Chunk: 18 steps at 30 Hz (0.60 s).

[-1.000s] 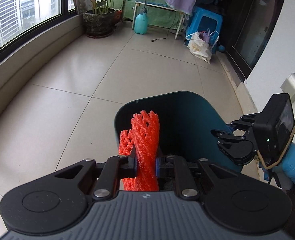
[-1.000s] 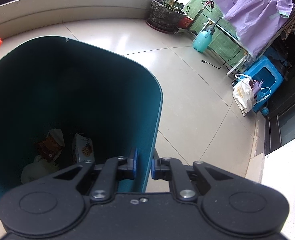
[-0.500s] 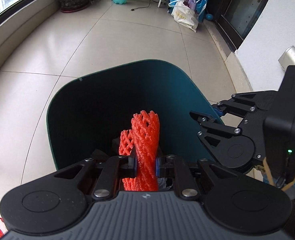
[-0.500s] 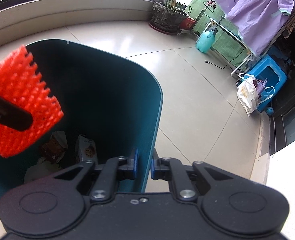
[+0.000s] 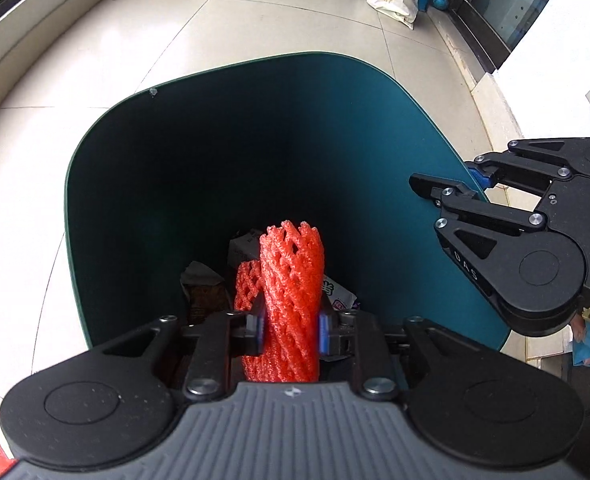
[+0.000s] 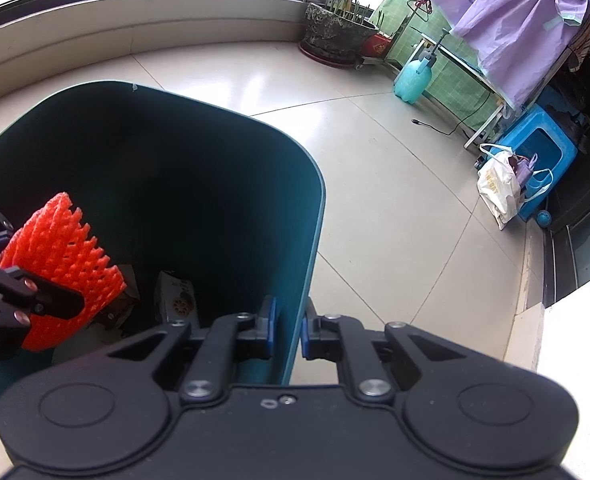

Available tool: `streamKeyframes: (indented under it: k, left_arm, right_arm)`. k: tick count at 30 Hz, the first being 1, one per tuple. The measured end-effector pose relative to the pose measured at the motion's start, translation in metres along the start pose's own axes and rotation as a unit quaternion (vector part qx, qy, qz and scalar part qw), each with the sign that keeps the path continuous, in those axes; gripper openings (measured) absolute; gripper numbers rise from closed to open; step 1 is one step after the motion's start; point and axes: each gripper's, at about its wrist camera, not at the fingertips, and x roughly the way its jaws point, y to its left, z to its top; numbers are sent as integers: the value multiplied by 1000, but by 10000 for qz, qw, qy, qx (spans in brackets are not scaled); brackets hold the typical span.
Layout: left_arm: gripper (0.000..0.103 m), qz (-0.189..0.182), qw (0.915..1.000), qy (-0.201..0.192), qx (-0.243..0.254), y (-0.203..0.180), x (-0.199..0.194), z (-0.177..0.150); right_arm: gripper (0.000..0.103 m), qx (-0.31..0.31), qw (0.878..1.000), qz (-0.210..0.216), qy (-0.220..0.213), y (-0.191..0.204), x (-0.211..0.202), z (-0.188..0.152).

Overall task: Collect trash
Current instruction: 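Carry the foam net into the teal bin and open the left gripper, then move the left gripper to the red plastic bag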

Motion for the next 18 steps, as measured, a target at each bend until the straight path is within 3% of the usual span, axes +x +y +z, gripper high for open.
streamKeyframes:
  k: [1, 3, 12, 18]
  left_arm:
    - [37, -30, 10000, -8, -46, 2, 1, 0]
    - [71, -52, 9999, -87, -96, 5, -2, -1]
    - [72, -121, 9990, -425, -14, 9, -23, -6]
    - [72, 113, 9975, -695, 79, 27, -50, -19]
  right_arm:
    - [11, 2, 10000, -3, 3, 1, 1, 1]
    - [11, 1, 10000, -4, 1, 1, 1, 1]
    - [11, 32, 10000, -50, 32, 1, 5, 1]
    - [12, 4, 10000, -67, 49, 3, 8, 1]
